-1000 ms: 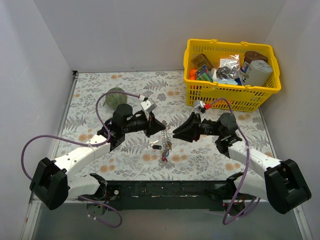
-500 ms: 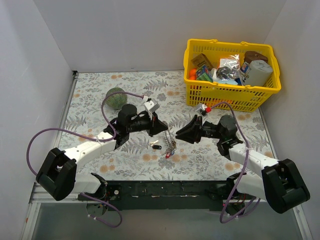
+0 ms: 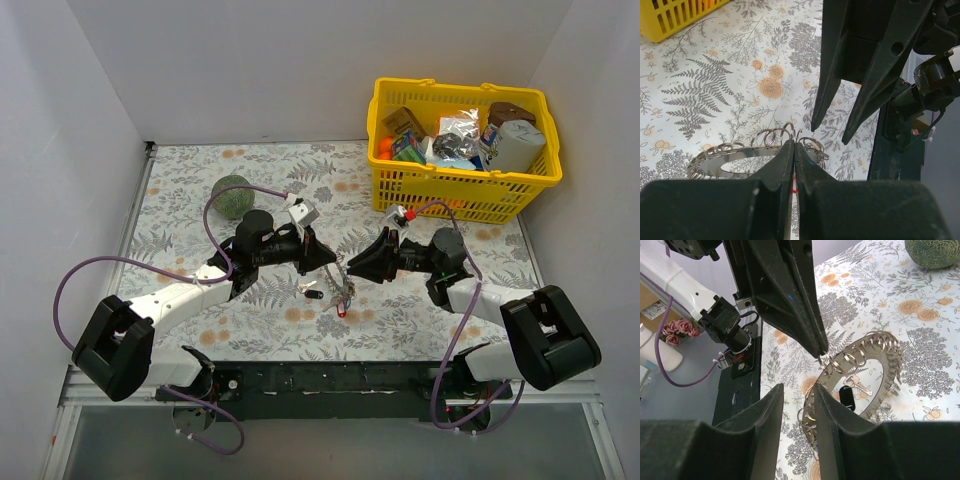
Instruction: Put the keys on the keyring
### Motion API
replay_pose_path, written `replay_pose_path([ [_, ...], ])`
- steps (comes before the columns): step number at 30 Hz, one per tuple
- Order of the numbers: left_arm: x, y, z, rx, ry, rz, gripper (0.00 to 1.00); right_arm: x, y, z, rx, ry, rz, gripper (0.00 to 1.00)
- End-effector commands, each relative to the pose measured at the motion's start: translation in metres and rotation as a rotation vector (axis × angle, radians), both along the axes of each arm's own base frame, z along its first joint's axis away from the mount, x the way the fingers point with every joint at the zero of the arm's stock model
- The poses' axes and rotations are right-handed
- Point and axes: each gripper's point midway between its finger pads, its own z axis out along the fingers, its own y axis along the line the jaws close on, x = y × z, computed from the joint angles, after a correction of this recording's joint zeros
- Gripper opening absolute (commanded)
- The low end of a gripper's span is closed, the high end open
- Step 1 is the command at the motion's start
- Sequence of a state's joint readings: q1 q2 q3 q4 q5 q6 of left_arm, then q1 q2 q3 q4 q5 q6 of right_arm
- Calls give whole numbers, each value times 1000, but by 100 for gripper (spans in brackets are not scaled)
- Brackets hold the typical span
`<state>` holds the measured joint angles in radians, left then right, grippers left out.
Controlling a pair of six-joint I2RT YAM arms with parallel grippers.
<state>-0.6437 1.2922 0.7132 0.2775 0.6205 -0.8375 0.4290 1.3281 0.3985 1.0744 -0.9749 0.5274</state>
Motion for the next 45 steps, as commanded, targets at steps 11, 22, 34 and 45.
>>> replay_pose_path([
  [11, -20, -5, 28, -75, -74, -117, 0, 13, 6, 20, 51, -87, 37, 50],
  [22, -30, -7, 33, -93, -79, -168, 0, 12, 7, 26, 73, -89, 58, 51],
  [34, -26, -8, 35, -95, -82, -149, 0, -3, 7, 32, 100, -66, 152, 32],
  [45, -29, -10, 36, -100, -74, -165, 0, -2, 9, 33, 108, -46, 154, 26],
])
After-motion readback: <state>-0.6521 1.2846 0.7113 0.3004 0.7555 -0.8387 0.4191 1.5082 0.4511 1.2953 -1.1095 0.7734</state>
